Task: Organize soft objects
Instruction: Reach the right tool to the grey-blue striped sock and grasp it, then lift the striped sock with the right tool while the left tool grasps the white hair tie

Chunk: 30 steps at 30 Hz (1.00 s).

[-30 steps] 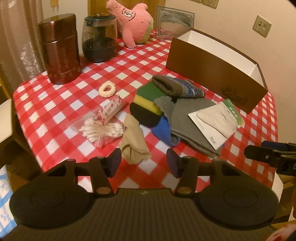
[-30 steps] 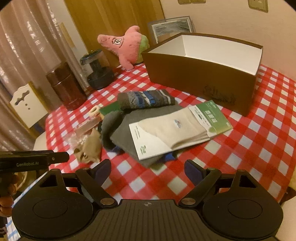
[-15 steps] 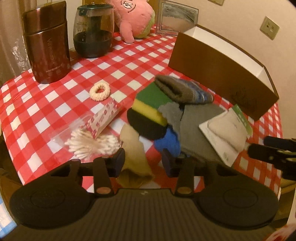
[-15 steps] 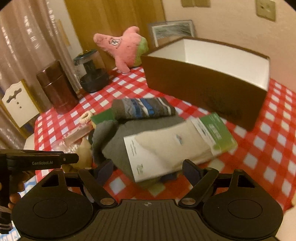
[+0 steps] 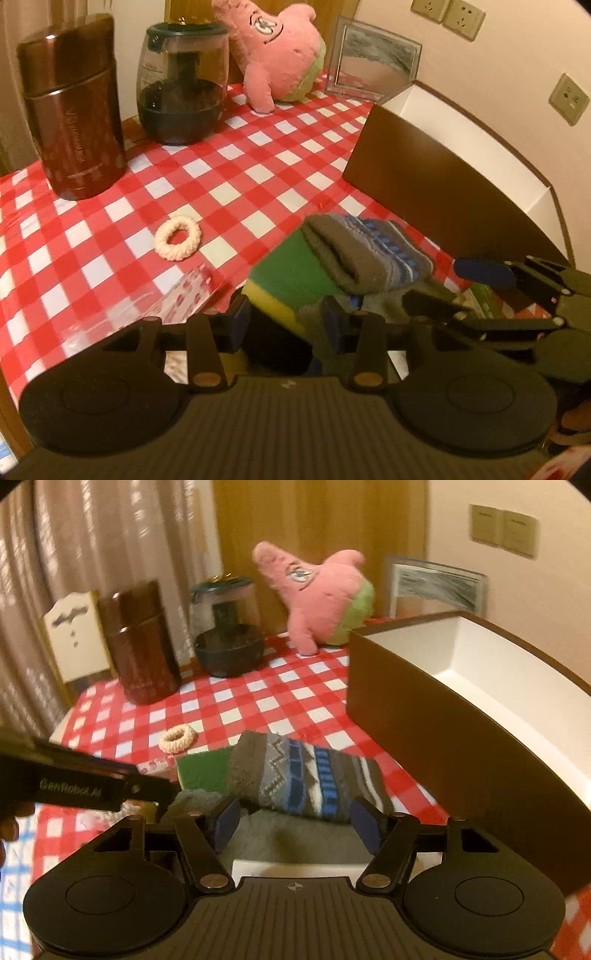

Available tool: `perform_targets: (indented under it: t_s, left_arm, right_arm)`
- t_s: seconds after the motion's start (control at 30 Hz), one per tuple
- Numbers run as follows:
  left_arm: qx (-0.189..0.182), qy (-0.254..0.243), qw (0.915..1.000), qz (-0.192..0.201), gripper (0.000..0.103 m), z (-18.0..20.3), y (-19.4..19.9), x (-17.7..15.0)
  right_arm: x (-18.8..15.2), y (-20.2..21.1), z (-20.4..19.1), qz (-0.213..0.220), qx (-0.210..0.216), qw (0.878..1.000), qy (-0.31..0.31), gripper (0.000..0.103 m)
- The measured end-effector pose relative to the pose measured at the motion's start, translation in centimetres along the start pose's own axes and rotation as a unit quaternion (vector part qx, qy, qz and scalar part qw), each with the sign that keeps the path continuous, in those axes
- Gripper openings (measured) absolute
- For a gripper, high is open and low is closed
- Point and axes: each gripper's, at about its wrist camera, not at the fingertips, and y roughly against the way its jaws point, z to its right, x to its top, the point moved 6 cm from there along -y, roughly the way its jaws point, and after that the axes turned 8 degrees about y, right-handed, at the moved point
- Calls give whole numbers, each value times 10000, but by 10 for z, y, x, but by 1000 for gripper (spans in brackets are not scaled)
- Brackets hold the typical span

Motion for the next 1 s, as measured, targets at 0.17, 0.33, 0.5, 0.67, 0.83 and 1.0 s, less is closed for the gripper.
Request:
perform_targets:
  t_s: [0.17, 0.33, 0.5, 0.67, 0.83, 1.0]
  left_arm:
    - [108, 180, 9997, -160, 38, -5, -20, 3]
    - [92, 239, 9995, -185, 39, -6, -27, 5]
    - [126, 211, 9995, -177, 40, -5, -28, 5]
    - [117, 235, 9995, -176, 41, -6, -29, 5]
    - [104, 207, 9996, -165, 41, -6, -28, 5]
    - [-51, 240, 9997, -70, 37, -12, -13, 16]
  right_arm:
    - [-1, -26, -6, -110, 78, 9978, 653, 67]
    - [-7, -47, -15, -165, -6, 9913, 1309, 64]
    - [-6, -51, -13, 33, -109, 9901, 1399, 10]
    - [13, -25, 21, 535, -222, 9979, 274, 9]
    - [36, 11, 58, 1118, -243, 9902, -798, 9]
    - [49, 26, 69, 1149, -196, 9874, -1068, 9]
